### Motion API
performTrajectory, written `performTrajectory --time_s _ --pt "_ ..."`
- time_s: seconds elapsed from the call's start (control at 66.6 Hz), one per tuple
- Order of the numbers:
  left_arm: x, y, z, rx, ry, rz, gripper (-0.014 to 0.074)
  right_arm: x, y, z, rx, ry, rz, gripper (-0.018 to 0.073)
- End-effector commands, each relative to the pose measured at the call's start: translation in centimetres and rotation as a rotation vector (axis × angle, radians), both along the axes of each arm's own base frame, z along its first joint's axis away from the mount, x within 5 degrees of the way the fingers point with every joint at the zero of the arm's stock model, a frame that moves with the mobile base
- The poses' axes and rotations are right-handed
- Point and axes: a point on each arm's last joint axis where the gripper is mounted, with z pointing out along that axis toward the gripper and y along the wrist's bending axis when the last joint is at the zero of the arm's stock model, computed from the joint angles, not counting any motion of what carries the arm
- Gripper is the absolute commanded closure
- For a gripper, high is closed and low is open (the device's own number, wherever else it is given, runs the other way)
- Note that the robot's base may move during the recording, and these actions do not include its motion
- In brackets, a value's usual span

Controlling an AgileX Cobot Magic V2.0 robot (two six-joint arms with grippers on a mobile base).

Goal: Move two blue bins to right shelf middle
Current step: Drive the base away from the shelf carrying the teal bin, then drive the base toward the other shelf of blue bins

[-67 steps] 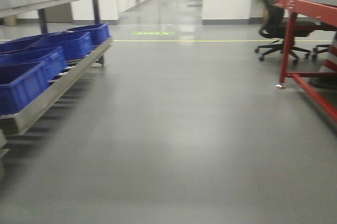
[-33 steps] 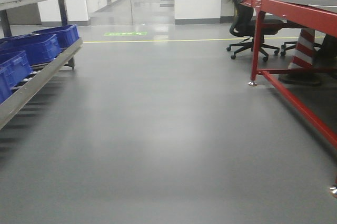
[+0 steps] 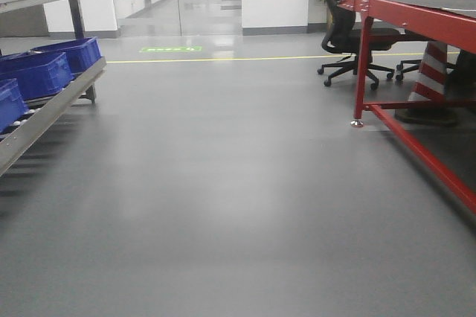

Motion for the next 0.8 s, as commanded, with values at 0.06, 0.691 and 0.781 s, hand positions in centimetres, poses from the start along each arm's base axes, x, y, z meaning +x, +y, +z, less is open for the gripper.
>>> performTrajectory --time_s 0.06,0.691,0.781 --pt "-0.29 -0.11 0.85 -0.022 -0.053 -0.016 0.0707 -0.61 0.04 1.3 0.049 -0.074 0.012 0.0712" --pt "-0.29 -0.1 0.85 -0.02 -0.054 -0.015 0.0707 -0.61 0.04 1.3 0.049 -0.074 0.012 0.0712" --pt "-0.29 -0.1 0.85 -0.02 -0.054 -0.015 0.0707 -0.61 0.04 1.3 0.049 -0.074 0.012 0.0712"
